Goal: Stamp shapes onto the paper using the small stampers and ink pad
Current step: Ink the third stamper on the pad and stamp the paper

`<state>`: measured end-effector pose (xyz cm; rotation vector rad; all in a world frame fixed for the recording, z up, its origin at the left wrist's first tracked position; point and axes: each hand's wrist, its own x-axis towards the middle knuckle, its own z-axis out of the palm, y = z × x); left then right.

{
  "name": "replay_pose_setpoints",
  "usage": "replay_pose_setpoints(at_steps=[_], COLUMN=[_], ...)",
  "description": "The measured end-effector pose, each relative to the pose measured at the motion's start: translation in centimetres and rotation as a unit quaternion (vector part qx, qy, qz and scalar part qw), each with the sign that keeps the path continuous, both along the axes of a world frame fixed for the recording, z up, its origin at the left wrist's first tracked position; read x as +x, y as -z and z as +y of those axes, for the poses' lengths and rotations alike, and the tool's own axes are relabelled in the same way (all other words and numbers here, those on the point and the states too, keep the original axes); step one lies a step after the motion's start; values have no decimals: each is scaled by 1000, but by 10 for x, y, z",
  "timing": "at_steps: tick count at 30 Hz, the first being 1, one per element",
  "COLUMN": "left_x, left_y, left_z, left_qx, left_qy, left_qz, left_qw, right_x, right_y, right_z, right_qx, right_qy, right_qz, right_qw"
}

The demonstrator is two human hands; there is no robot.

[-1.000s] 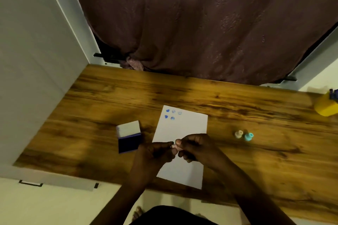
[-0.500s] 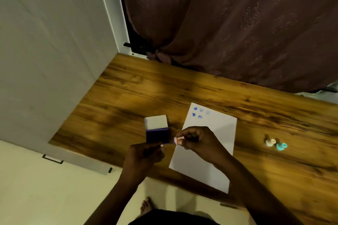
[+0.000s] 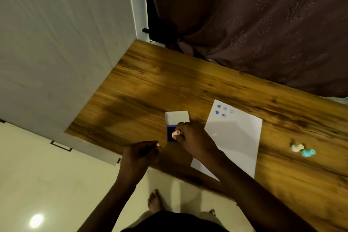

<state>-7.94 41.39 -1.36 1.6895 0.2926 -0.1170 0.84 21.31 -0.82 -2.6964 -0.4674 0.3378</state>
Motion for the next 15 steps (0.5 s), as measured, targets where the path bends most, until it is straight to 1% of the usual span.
replay_pose_setpoints(at_steps=[3, 9, 15], left_x=[-1, 0, 4], left_y=[-1, -3, 2], left_z=[3, 6, 4], left_qx=[-1, 10, -2], left_qy=[-10, -12, -18], left_qz=[10, 21, 23], left_qw=[1000, 1000, 1000], right_x=[2, 0, 0], right_y=[6, 19, 36], right_z=[8, 14, 20], right_qx=[-44, -90, -134], right_qy=[-20, -29, -1], right_qz=[-18, -28, -10], right_qw=[999, 995, 991])
